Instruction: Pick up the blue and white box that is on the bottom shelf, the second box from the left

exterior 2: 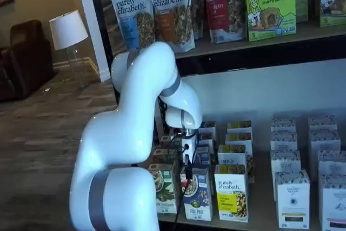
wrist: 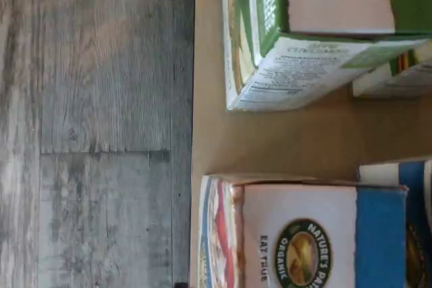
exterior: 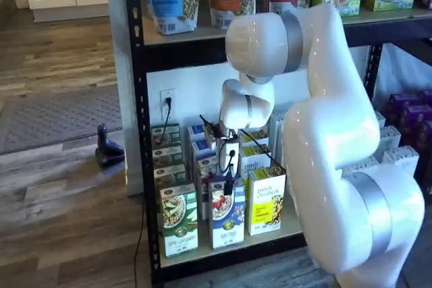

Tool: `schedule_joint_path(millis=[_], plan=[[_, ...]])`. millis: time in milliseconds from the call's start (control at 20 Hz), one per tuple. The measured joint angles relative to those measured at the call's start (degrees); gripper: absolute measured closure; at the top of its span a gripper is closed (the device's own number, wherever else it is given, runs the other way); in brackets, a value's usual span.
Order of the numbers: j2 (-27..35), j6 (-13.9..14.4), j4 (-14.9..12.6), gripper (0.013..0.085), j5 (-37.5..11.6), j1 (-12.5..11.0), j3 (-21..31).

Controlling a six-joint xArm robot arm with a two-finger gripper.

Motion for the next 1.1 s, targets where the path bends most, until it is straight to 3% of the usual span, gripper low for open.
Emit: schedule_joint_path(millis=[1100], plan=[[6.6,9.3,-10.0,0.0130,4.5,0.9,-6.7]])
